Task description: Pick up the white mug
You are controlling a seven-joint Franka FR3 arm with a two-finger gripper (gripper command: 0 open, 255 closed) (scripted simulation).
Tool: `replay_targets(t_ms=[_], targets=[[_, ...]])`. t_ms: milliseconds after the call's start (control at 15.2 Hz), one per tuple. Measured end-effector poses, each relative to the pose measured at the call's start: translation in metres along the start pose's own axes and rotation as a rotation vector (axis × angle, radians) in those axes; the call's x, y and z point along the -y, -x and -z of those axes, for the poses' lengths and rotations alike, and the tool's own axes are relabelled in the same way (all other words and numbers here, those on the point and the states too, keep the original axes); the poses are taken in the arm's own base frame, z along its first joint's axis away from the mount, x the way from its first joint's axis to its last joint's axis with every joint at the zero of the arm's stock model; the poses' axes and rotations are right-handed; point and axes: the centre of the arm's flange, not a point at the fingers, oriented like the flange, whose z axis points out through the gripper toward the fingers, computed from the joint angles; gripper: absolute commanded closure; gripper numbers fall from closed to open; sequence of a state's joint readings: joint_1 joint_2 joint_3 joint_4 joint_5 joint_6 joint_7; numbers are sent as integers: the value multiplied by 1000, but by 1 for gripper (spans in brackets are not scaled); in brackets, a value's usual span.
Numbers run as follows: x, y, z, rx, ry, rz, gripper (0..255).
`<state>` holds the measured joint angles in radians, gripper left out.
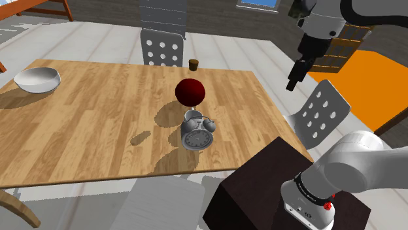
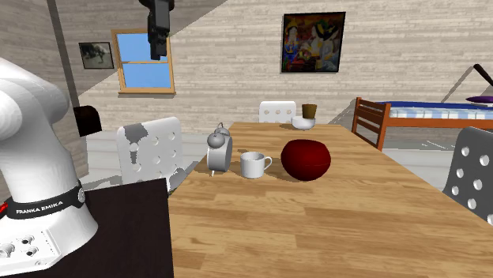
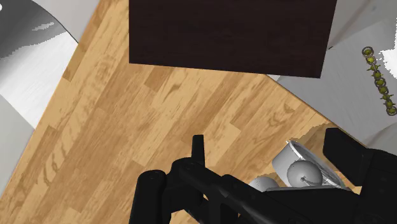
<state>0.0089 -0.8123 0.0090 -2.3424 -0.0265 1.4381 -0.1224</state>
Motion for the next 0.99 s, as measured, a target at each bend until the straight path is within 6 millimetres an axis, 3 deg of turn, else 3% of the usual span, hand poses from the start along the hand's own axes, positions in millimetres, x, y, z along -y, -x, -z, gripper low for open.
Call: replay_targets(t_ms=[198, 990], targets=[[6, -12, -10, 1, 1, 1, 0], [55, -124, -104, 3, 13, 14, 0]])
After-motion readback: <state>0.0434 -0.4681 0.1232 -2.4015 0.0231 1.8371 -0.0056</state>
